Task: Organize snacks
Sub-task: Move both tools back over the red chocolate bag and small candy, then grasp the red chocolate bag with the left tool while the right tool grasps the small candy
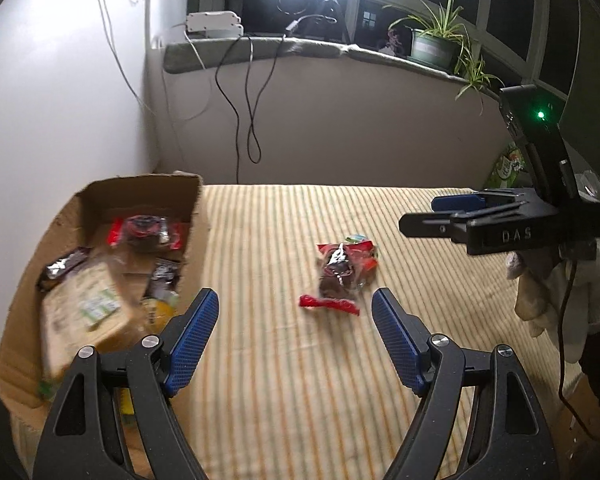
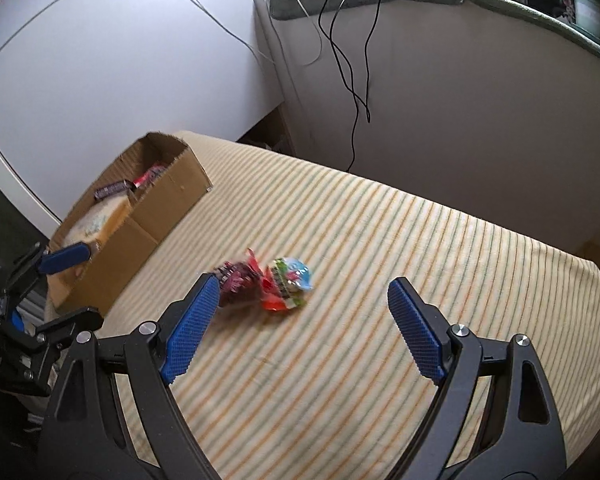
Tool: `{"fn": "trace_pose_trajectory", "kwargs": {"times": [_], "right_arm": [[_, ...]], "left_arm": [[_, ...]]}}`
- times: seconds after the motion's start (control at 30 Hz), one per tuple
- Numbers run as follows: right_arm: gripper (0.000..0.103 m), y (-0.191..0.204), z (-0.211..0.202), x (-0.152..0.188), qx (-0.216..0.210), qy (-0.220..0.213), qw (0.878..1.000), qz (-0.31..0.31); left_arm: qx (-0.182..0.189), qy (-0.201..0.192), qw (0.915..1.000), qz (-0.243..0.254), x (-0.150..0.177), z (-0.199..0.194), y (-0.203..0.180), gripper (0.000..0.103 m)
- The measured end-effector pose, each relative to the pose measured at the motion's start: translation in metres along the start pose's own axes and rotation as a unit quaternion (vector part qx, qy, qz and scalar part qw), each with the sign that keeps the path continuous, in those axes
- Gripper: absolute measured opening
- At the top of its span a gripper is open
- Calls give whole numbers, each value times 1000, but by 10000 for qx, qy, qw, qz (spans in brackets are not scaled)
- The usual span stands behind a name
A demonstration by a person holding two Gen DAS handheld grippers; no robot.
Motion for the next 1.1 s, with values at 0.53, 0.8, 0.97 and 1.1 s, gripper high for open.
{"fn": "trace_pose_trajectory", "kwargs": {"times": [0.53,0.8,0.97,1.1], "right_arm": [[68,-10,24,18,36,394,9983,-439],[62,-10,39,23,15,576,9965,-606],[62,-9,45,22,9,626,9957,-685],[62,-6,54,21,48,708,9942,-808]], "left_arm": [[201,481,9986,73,-2,50,-32,75],[116,712,9973,150,-5,80,-41,62],[111,832,9963,178,-2,89,-43,54],[53,824,9964,171,-2,90,-40,50]]}}
Point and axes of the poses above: each gripper's, at about its wrist camera, not at the fingertips, and z roughly the way its jaws point, y to its left, x to its underside, the point moved 4 cm from there along z, roughly the way its jaws point, and after that the axes turned 14 degrees about -x, right-handed, at the moved point
